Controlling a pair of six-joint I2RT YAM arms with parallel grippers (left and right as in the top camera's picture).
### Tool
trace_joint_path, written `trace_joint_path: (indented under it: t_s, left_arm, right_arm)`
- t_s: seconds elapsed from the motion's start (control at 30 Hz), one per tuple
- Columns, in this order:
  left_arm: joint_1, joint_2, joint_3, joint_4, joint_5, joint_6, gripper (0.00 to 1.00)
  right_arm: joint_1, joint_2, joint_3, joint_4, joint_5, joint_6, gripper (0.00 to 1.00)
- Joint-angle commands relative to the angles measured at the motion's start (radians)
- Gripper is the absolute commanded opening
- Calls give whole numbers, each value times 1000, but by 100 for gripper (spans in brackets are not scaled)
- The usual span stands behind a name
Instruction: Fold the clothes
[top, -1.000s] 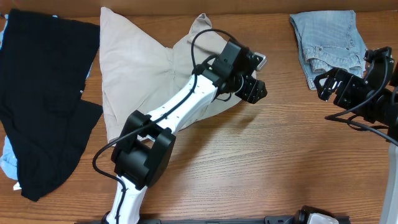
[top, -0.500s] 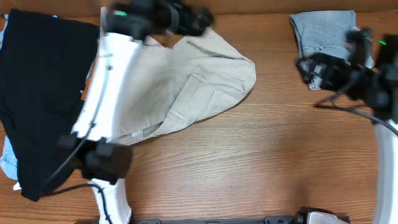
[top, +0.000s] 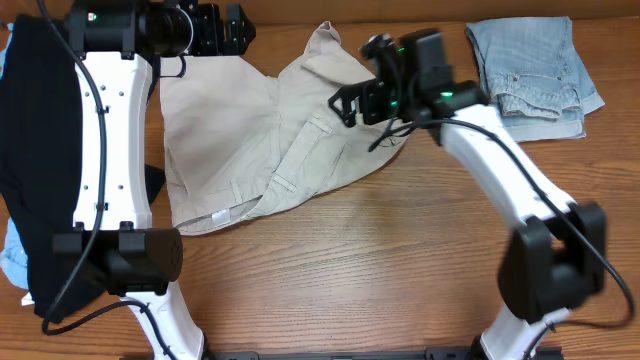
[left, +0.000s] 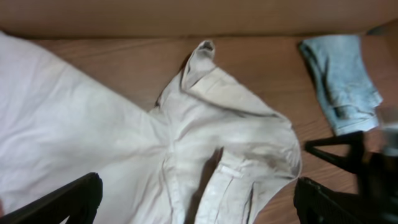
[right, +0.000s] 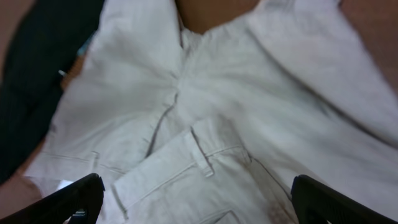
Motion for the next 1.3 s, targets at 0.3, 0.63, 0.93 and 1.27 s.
trace_joint_path:
  t_s: [0.3, 0.63, 0.93, 1.27]
  left_arm:
    - [-7, 5, -5, -25, -110, 70, 100]
    - [-8, 6, -5, -24, -110, 67, 100]
    - [-8, 10, -5, -22, -110, 67, 100]
    - [-8, 10, -5, -28, -115, 68, 100]
  right_arm:
    - [80, 208, 17, 18, -75, -35, 77]
    - [60, 150, 18, -147, -76, -28, 4]
    - [33, 1, 18, -346, 49, -16, 38]
    - [65, 157, 16, -18, 112, -96, 94]
